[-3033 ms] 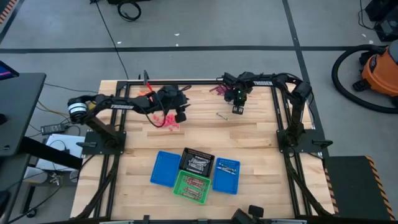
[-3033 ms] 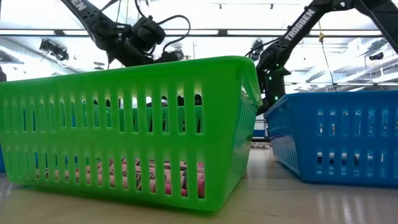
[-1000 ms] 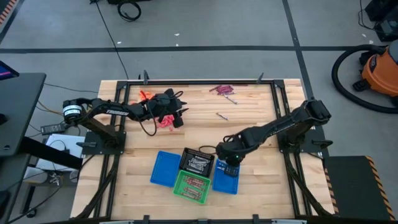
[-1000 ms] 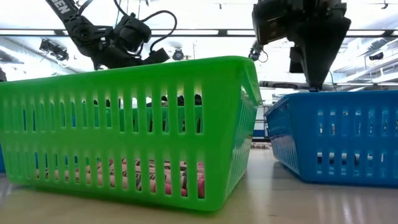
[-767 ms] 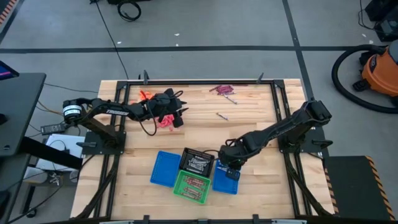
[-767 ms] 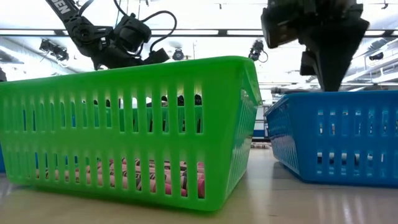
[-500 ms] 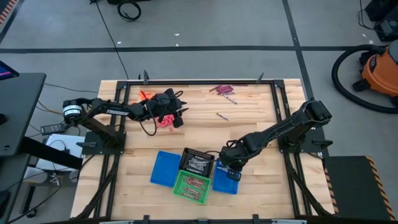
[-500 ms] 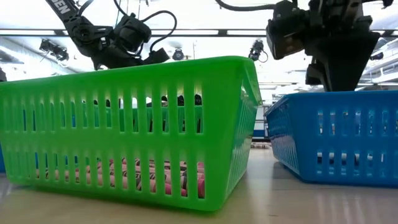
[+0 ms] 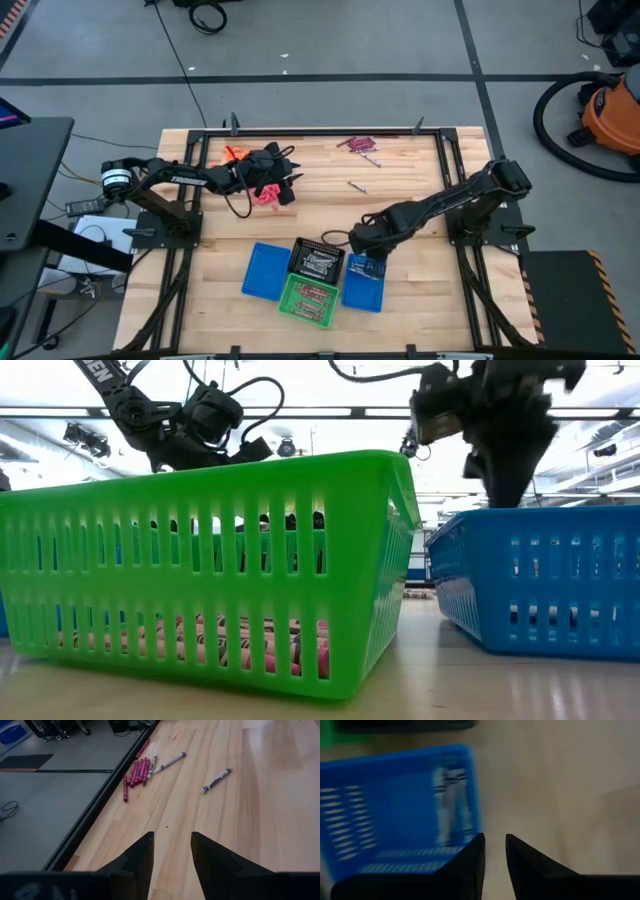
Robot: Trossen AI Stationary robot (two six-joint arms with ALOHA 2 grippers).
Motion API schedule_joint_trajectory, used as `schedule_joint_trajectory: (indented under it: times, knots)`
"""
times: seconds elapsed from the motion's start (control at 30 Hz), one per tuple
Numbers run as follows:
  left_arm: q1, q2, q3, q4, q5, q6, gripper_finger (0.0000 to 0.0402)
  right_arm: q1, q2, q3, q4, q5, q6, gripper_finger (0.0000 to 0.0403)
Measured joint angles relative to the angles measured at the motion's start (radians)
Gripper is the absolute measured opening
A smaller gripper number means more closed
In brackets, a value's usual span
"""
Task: Sort crayons
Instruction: Put the white crayon into the right blue bin
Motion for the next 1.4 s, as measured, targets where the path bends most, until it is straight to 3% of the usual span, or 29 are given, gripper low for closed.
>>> schedule_joint_trajectory:
  times: [0.2, 0.47, 0.67, 0.83, 1.23, 1.4]
  knots:
    - [0.0, 0.0, 0.0, 0.0, 0.0, 0.011, 0.0141, -0.148, 0.0, -0.055, 0.013, 0.142, -0.167, 0.0071]
    - [0.0, 0.0, 0.0, -0.014, 0.0, 0.01, 0.0141, -0.359, 0.0, -0.188, 0.282, 0.265, -0.444, 0.007]
    - [-0.004, 0.0, 0.0, -0.014, 0.0, 0.005, 0.0141, -0.508, 0.0, -0.255, 0.435, 0.253, -0.534, 0.009]
    - [-0.006, 0.0, 0.0, -0.024, 0.0, -0.003, 0.0141, -0.599, 0.0, -0.276, 0.508, 0.154, -0.562, 0.0114]
    - [-0.029, 0.001, -0.021, -0.012, 0.0, -0.016, 0.0141, -0.653, -0.001, -0.38, 0.607, 0.074, -0.576, 0.0117]
    - [-0.032, 0.001, -0.022, -0.004, 0.0, -0.019, 0.0141, -0.648, -0.002, -0.383, 0.605, 0.08, -0.577, 0.0093]
